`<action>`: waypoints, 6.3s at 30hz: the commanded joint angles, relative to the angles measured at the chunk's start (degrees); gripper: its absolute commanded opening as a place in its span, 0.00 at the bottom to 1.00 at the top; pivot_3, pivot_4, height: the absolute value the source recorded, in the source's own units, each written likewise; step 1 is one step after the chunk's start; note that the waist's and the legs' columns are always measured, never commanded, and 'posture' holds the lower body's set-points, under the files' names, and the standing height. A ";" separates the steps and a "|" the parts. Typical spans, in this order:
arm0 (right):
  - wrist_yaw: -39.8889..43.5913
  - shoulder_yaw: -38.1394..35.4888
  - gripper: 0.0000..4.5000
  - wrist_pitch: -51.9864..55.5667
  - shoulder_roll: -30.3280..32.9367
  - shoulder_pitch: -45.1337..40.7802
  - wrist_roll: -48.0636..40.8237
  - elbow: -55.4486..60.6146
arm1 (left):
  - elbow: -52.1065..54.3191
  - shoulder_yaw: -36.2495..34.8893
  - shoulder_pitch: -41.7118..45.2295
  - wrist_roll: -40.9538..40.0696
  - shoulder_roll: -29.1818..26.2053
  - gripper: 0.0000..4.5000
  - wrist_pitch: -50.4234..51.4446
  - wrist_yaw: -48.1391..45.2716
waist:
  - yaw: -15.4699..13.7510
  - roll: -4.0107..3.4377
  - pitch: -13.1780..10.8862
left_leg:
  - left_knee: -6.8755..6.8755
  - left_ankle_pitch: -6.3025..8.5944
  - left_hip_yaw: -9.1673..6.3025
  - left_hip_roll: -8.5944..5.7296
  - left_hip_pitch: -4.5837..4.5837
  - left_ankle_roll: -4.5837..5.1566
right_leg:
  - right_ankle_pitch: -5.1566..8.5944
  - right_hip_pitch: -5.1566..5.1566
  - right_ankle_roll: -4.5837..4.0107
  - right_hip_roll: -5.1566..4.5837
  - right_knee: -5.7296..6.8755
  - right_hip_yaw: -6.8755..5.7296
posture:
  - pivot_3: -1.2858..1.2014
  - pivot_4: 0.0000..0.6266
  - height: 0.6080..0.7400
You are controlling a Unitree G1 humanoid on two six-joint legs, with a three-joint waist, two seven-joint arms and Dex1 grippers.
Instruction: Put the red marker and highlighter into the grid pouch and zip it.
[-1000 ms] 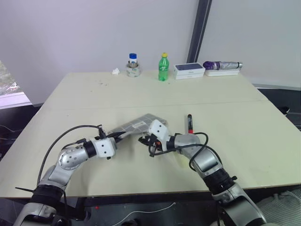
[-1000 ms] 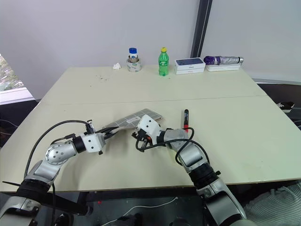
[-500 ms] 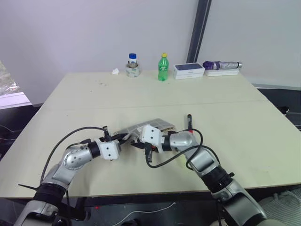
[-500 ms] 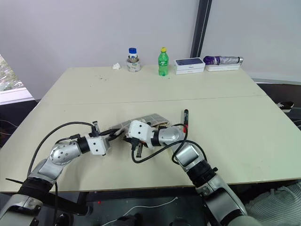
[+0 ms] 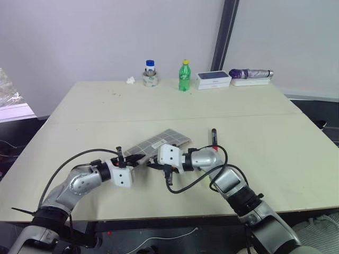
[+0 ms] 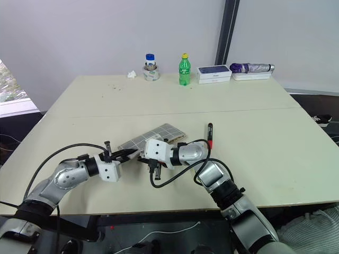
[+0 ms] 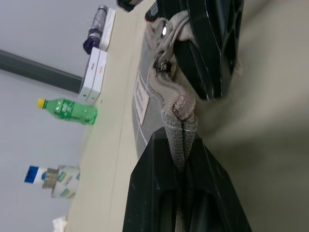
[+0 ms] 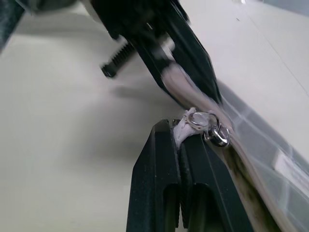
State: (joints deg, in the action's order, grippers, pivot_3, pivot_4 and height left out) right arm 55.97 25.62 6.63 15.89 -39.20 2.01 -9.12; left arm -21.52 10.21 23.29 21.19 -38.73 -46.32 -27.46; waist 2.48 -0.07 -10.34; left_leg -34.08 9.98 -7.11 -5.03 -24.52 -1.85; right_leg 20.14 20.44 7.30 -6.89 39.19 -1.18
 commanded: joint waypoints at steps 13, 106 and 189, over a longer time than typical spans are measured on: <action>-1.73 -2.65 0.87 -4.94 4.53 4.03 1.68 5.05 | 0.58 -2.82 1.34 3.55 -1.46 0.00 3.53 8.16 | -0.24 0.02 0.01 | -0.03 0.00 -0.01 -0.01 0.00 0.00 | 0.00 0.04 0.00 0.00 0.00 0.00 | 0.52 0.24 1.00; -13.98 -0.87 0.20 13.75 15.63 2.78 2.62 16.44 | 5.93 -4.24 -2.22 -22.70 1.45 0.00 5.51 -16.66 | -1.36 0.52 0.29 | 0.01 0.04 0.30 0.05 0.02 0.07 | 0.00 0.01 0.00 0.01 0.00 0.41 | 0.52 0.24 1.00; -20.98 -38.04 0.06 28.08 8.26 20.56 -24.21 23.32 | 2.47 -4.49 -2.58 -20.12 3.79 0.00 4.67 -14.89 | -1.66 0.50 0.28 | 0.05 0.09 0.48 0.06 0.01 0.16 | 0.00 0.06 0.00 0.03 -0.02 0.62 | 0.52 0.24 1.00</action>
State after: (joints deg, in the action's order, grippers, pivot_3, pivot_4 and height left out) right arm 27.90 -10.71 37.49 22.42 -19.50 -17.45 9.13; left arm -19.41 6.01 19.49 0.82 -34.89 -40.67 -43.20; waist 0.82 0.43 -10.07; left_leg -34.04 10.09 -6.62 -4.96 -24.51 -1.68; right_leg 20.14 20.49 7.31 -6.86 39.15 -0.57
